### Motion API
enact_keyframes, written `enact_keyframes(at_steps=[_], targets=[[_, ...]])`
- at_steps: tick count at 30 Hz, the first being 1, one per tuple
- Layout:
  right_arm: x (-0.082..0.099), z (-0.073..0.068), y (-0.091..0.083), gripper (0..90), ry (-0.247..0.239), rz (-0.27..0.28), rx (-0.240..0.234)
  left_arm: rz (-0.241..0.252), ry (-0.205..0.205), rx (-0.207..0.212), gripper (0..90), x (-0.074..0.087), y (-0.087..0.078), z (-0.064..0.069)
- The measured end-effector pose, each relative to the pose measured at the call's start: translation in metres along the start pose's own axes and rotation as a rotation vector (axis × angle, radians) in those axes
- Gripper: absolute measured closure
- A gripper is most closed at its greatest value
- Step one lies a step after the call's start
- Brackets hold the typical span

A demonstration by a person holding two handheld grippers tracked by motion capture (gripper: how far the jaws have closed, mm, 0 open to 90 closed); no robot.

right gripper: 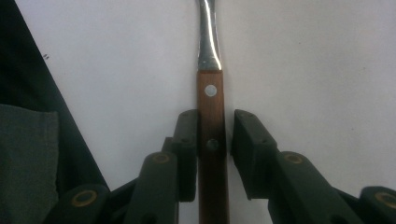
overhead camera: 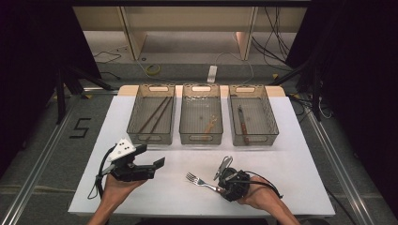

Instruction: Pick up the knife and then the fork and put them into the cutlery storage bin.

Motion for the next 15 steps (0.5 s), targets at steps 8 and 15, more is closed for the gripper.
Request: enact_keyframes(at_steps=[8, 15], targets=[[-0.0013, 0.0005, 0.0002, 76.0, -0.003, -0.016, -0.002, -0.002, 0.001, -0.003, 15.0, 0.0003, 0.0004, -0.0002], [-0.0021, -0.0004, -0.0001, 76.9, 0.001, -0.023, -0.005, -0.001, 0.001, -0.003, 15.0, 0.0002, 0.0004, -0.0003]])
Point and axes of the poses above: each handheld gripper's, and its own axes: y roughly forward along the jaws, x roughly out of its underside, z roughly to its right, the point moved 5 cm from there along y, roughly forward along the jaws, and after that the axes turned 2 degrees about -z, right-handed, at the moved point
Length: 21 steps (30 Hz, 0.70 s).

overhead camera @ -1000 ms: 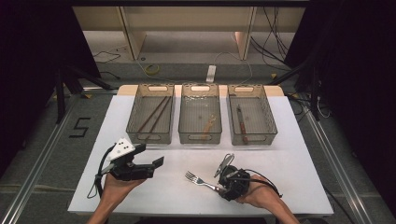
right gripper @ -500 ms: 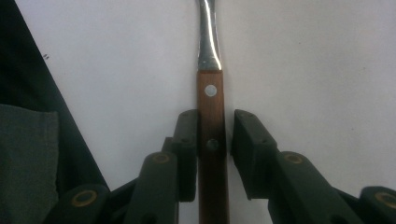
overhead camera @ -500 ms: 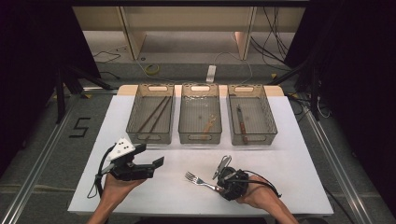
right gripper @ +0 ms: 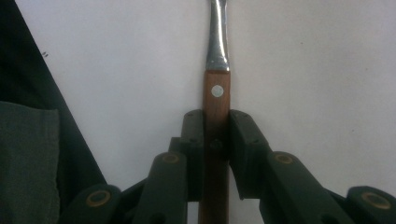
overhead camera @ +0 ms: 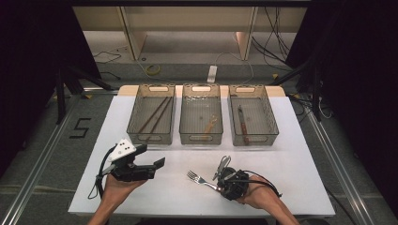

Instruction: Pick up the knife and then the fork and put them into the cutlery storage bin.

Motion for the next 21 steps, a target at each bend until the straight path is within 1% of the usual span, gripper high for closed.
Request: enact_keyframes(at_steps=[3, 4, 5, 6, 7, 11, 13, 14, 15, 16, 17, 21], targets=[[0.000, 0.001, 0.000, 77.0, -0.012, 0.003, -0.006, 0.002, 0.003, -0.002, 15.1, 0.000, 0.000, 0.000], [0.000, 0.001, 0.000, 77.0, -0.002, 0.007, -0.007, 0.002, 0.003, -0.003, 15.1, 0.000, 0.000, 0.000], [0.001, 0.001, 0.000, 77.0, -0.013, 0.006, -0.006, 0.002, 0.003, -0.003, 15.1, 0.000, 0.000, 0.000], [0.001, 0.001, -0.001, 77.1, -0.010, 0.006, -0.011, 0.001, 0.003, -0.003, 15.1, 0.000, 0.000, 0.000], [0.000, 0.001, -0.001, 77.1, -0.001, 0.017, -0.012, 0.001, 0.003, -0.003, 15.0, 0.000, 0.000, -0.001], [0.001, 0.007, -0.007, 77.1, -0.013, 0.043, -0.005, 0.001, 0.001, -0.002, 15.1, 0.000, 0.000, -0.001], [0.000, 0.009, -0.011, 77.1, 0.019, 0.058, -0.005, 0.000, 0.001, -0.003, 15.1, 0.000, 0.000, -0.001], [0.000, 0.011, -0.013, 77.1, 0.023, 0.068, -0.001, 0.002, 0.000, -0.004, 15.0, 0.000, 0.000, -0.002], [0.000, 0.012, -0.015, 77.1, 0.041, 0.079, -0.002, 0.003, -0.001, -0.004, 15.1, 0.000, 0.000, -0.002], [0.000, 0.014, -0.017, 77.1, 0.023, 0.090, 0.002, 0.003, -0.002, -0.005, 15.1, 0.001, 0.000, -0.002], [0.000, 0.017, -0.018, 77.1, 0.020, 0.111, 0.009, 0.003, -0.002, -0.005, 15.1, 0.001, 0.000, -0.002], [-0.001, 0.024, -0.024, 77.1, 0.046, 0.149, 0.017, 0.002, -0.002, -0.006, 15.1, 0.001, 0.000, -0.003]])
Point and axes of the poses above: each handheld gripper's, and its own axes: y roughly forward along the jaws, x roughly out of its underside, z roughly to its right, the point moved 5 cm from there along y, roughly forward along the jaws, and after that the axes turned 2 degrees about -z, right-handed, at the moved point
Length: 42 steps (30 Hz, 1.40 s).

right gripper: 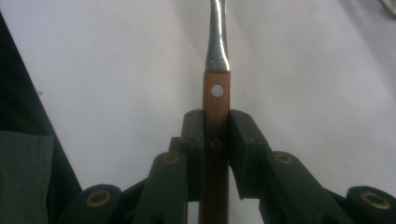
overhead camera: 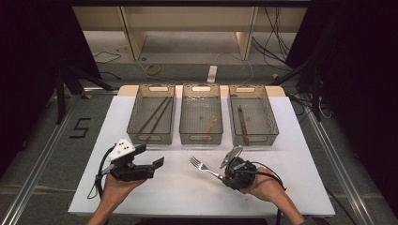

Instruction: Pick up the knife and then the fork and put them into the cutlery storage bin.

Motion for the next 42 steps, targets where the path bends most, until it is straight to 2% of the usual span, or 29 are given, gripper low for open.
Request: enact_keyframes(at_steps=[5, 7, 11, 16, 26, 31, 36, 42], targets=[[-0.003, 0.007, -0.006, 77.1, 0.051, 0.042, 0.011, 0.001, -0.008, 0.001, 15.1, 0.000, 0.001, -0.001], [-0.003, 0.012, -0.009, 77.1, 0.046, 0.058, 0.018, 0.003, -0.006, 0.001, 15.0, 0.000, 0.001, 0.000], [-0.003, 0.020, -0.016, 77.1, 0.067, 0.092, 0.027, 0.010, -0.009, -0.001, 15.0, -0.001, 0.000, 0.000], [-0.005, 0.037, -0.029, 77.1, 0.115, 0.162, 0.042, 0.011, -0.007, 0.000, 15.0, -0.001, 0.000, 0.000], [-0.005, 0.073, -0.053, 77.1, 0.197, 0.264, 0.115, 0.011, -0.008, 0.006, 15.0, -0.003, 0.002, 0.002], [-0.004, 0.092, -0.062, 77.1, 0.251, 0.306, 0.143, 0.006, -0.001, 0.009, 15.0, -0.001, 0.001, 0.002], [-0.006, 0.116, -0.069, 77.1, 0.310, 0.345, 0.178, 0.014, -0.018, 0.005, 15.0, -0.002, 0.000, -0.001], [-0.006, 0.134, -0.074, 77.1, 0.368, 0.357, 0.214, 0.001, 0.004, 0.014, 14.9, -0.001, 0.004, 0.004]])
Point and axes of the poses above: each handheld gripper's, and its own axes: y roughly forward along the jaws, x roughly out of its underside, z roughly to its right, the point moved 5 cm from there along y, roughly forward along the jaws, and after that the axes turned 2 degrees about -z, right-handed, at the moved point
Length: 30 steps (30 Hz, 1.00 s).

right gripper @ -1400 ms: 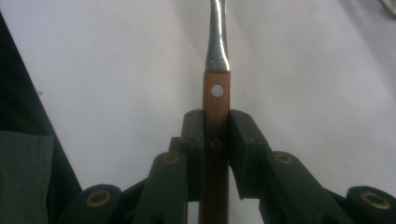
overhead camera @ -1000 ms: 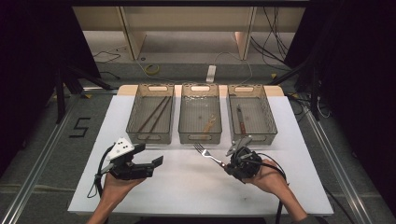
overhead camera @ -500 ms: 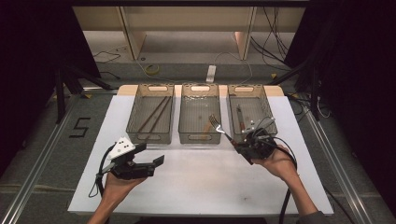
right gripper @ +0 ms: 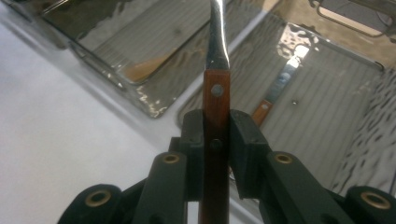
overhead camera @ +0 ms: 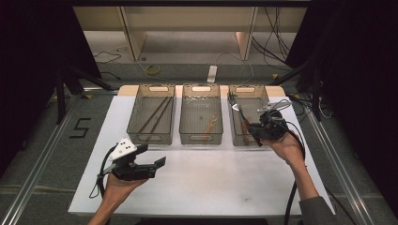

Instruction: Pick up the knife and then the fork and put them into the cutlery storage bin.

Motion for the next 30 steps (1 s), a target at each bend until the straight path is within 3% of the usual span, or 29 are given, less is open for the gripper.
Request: enact_keyframes(at_steps=[19, 30], targets=[[-0.030, 0.039, 0.029, 77.1, 0.138, -0.047, 0.074, 0.010, -0.015, 0.004, 14.7, 0.000, -0.002, -0.003], [-0.027, 0.059, 0.049, 76.7, 0.228, -0.105, 0.117, 0.009, -0.018, 0.008, 14.7, 0.000, -0.001, -0.003]])
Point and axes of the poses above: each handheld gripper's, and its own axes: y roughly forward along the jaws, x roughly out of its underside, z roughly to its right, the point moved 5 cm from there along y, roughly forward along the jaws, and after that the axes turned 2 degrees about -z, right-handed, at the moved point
